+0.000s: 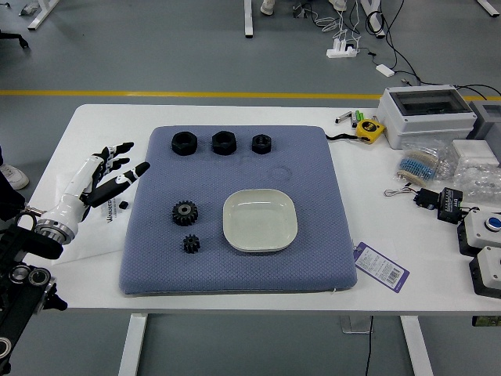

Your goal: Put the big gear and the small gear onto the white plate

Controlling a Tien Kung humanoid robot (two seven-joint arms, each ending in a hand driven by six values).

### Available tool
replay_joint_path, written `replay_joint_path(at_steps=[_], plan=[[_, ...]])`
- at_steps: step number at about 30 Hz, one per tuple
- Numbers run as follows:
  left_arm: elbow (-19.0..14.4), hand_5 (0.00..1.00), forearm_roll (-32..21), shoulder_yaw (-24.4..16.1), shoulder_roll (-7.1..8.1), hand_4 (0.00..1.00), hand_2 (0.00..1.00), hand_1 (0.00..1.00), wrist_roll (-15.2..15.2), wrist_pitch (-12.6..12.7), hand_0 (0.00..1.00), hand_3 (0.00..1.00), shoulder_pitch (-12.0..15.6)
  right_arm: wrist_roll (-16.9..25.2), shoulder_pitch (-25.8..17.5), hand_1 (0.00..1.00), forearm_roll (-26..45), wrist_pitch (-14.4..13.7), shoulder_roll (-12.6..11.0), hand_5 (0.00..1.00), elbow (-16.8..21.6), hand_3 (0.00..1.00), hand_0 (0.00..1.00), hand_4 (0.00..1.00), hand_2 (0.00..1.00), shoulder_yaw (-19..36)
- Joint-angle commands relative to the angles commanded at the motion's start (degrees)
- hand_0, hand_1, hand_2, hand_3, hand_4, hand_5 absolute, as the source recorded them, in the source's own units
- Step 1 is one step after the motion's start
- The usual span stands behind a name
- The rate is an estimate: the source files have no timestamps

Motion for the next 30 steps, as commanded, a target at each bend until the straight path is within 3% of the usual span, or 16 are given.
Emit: replay_joint_path(at_steps=[1,2,7,8,17,22,25,30], plan=[[0.3,0.301,1.5,0.9,0.39,0.998,0.862,0.787,0.6,-0.5,0.801,0.850,-0.9,0.0,0.0,0.649,0.1,0.0,0.0,0.678,0.0,0.580,0.650,0.840,0.732,0.0],[0.4,0.167,2.6,1.3,0.53,0.998,0.864,0.784,0.8,-0.7,0.791,0.882,-1.2,0.1,0.0,0.650,0.1,0.0,0.0,0.678,0.0,0.580,0.650,0.840,0.731,-0.1],[2.8,0.167,12.2,5.8,2.13,0.998,0.864,0.784,3.2,-3.4,0.791,0.882,-5.9,0.2,0.2,0.650,0.6,-0.1,-0.1,0.678,0.0,0.580,0.650,0.840,0.731,-0.3],[3.1,0.002,13.1,6.4,2.25,0.998,0.886,0.778,3.3,-3.5,0.723,0.901,-6.6,0.2,0.2,0.651,0.6,-0.1,-0.1,0.677,0.0,0.581,0.651,0.842,0.731,-0.3],[5.5,0.002,15.0,10.5,2.06,0.998,0.840,0.753,5.0,-5.3,0.685,0.865,-11.0,0.3,0.4,0.651,0.8,-0.2,-0.2,0.680,0.0,0.582,0.651,0.842,0.732,-0.4],[6.0,0.002,14.2,12.3,1.87,0.998,0.825,0.746,6.9,-8.7,0.684,0.860,-12.7,0.2,0.5,0.652,0.4,-0.3,-0.2,0.680,0.0,0.581,0.651,0.843,0.732,-0.2],[6.1,0.002,14.3,14.3,2.32,0.998,0.825,0.746,7.3,-10.5,0.684,0.860,-14.0,0.2,0.6,0.652,0.4,-0.3,-0.2,0.680,0.0,0.581,0.651,0.843,0.732,-0.2],[5.7,0.002,14.0,17.5,3.27,0.998,0.825,0.744,7.1,-11.1,0.678,0.850,-15.5,0.3,0.6,0.652,0.7,-0.4,-0.2,0.681,0.0,0.581,0.651,0.845,0.732,-0.3]])
